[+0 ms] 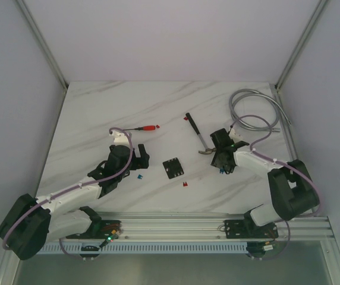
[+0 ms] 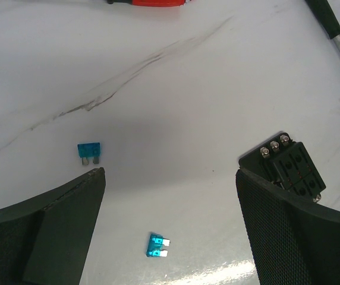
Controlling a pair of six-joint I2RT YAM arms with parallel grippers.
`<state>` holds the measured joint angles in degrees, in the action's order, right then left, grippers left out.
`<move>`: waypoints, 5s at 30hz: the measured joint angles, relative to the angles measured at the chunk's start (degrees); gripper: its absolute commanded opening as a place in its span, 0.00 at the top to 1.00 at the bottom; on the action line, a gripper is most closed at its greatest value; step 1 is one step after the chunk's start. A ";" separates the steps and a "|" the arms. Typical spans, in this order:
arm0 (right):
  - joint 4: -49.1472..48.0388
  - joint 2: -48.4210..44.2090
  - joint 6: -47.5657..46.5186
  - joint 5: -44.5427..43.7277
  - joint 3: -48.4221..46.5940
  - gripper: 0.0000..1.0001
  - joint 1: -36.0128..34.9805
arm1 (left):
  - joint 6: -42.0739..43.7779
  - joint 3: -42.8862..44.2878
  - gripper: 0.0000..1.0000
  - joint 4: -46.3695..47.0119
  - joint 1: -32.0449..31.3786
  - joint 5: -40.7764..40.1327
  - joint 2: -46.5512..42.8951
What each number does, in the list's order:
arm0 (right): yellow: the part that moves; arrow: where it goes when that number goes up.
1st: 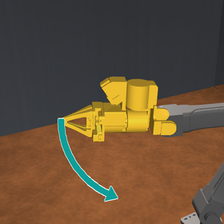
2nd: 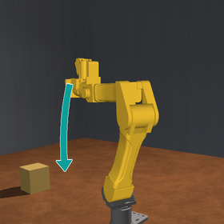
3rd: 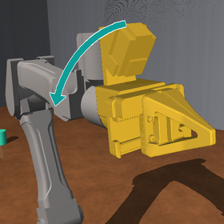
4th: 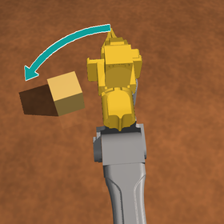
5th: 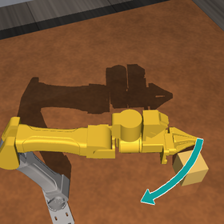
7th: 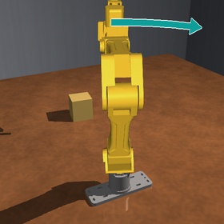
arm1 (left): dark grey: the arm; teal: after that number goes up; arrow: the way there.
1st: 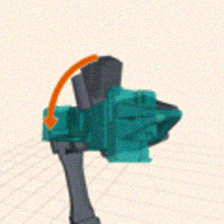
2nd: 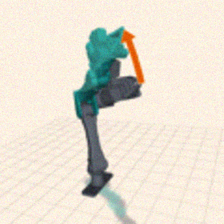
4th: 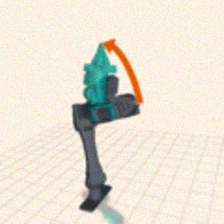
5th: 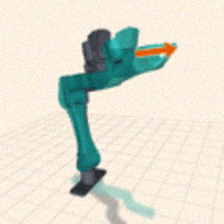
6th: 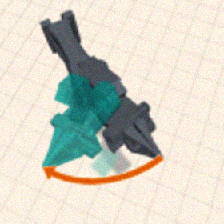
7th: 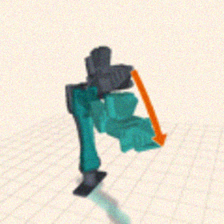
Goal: Snap on the fuse box
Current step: Adjust the fuse at the center of the board, then pick up the fuse from the center of the board.
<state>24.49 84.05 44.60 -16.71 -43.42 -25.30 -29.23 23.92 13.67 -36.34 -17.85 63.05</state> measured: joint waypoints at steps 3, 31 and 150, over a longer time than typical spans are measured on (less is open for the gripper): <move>1.33 0.57 -1.68 0.22 -0.96 0.48 0.00 | 0.00 0.00 0.00 0.00 0.00 -0.02 0.00; 6.25 5.27 -12.48 8.15 -5.97 0.56 3.34 | 0.00 0.00 0.00 -0.04 0.00 -0.02 -0.35; -56.02 -20.24 -7.82 39.91 7.15 0.44 -8.68 | 1.49 3.72 1.00 22.29 -6.38 22.99 -3.69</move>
<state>-31.53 63.81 36.77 23.20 -36.27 -33.98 -27.75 27.64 35.97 -42.72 5.15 59.35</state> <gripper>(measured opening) 0.567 0.011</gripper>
